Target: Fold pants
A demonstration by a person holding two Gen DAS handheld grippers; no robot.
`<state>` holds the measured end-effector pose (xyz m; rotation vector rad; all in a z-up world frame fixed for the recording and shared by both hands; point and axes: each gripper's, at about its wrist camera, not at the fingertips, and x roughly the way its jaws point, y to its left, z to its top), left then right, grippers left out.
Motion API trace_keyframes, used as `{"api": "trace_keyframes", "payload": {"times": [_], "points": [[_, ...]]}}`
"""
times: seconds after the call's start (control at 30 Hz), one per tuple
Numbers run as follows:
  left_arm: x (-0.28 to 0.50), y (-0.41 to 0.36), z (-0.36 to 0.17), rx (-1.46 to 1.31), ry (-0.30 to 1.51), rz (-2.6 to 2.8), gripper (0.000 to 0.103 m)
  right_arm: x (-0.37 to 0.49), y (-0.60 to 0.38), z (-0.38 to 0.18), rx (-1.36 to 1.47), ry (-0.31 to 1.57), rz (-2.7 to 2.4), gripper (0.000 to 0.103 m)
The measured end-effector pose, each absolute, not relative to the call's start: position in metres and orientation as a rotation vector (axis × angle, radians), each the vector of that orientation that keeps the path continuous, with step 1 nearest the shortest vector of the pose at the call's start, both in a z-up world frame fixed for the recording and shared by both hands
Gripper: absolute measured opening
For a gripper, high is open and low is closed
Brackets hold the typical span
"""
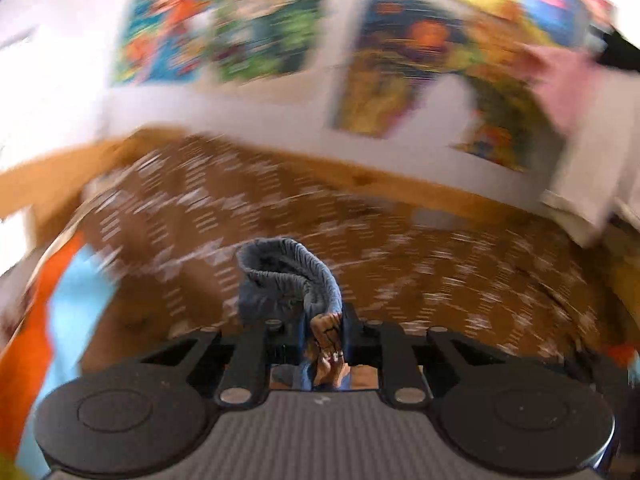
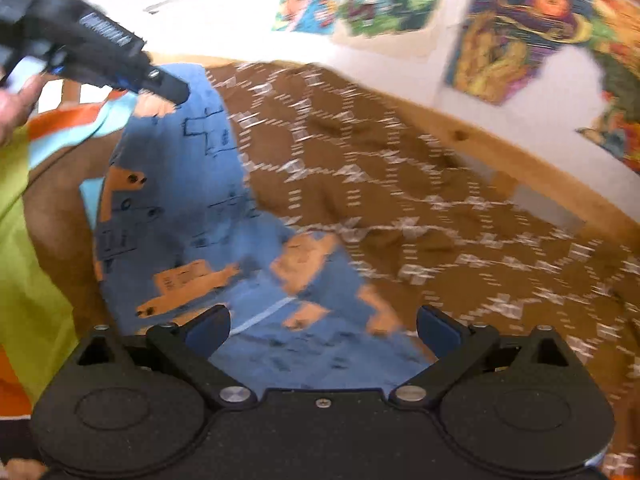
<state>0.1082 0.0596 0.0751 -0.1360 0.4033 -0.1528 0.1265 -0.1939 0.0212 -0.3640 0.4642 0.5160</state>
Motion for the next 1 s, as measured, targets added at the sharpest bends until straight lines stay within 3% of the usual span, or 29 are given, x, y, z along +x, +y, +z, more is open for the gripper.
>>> {"api": "trace_keyframes", "payload": {"times": [0.2, 0.4, 0.6, 0.67, 0.8, 1.0], "points": [[0.109, -0.026, 0.075, 0.035, 0.415, -0.408, 0.019, 0.121, -0.277, 0.049, -0.231, 0.487, 0.325, 0.100], [0.120, -0.118, 0.030, 0.257, 0.532, -0.612, 0.021, 0.125, -0.340, 0.035, -0.031, 0.504, 0.239, 0.099], [0.117, -0.152, -0.018, 0.378, 0.629, -0.666, 0.050, 0.140, -0.351, 0.009, 0.135, 0.554, 0.377, 0.096], [0.111, -0.149, -0.024, 0.390, 0.625, -0.659, 0.054, 0.143, -0.348, 0.002, 0.178, 0.578, 0.430, 0.094], [0.103, -0.148, -0.031, 0.429, 0.640, -0.647, 0.053, 0.155, -0.330, -0.009, 0.197, 0.628, 0.497, 0.078], [0.103, -0.150, -0.033, 0.466, 0.648, -0.657, 0.022, 0.170, -0.323, -0.020, 0.319, 0.674, 0.489, 0.033]]}}
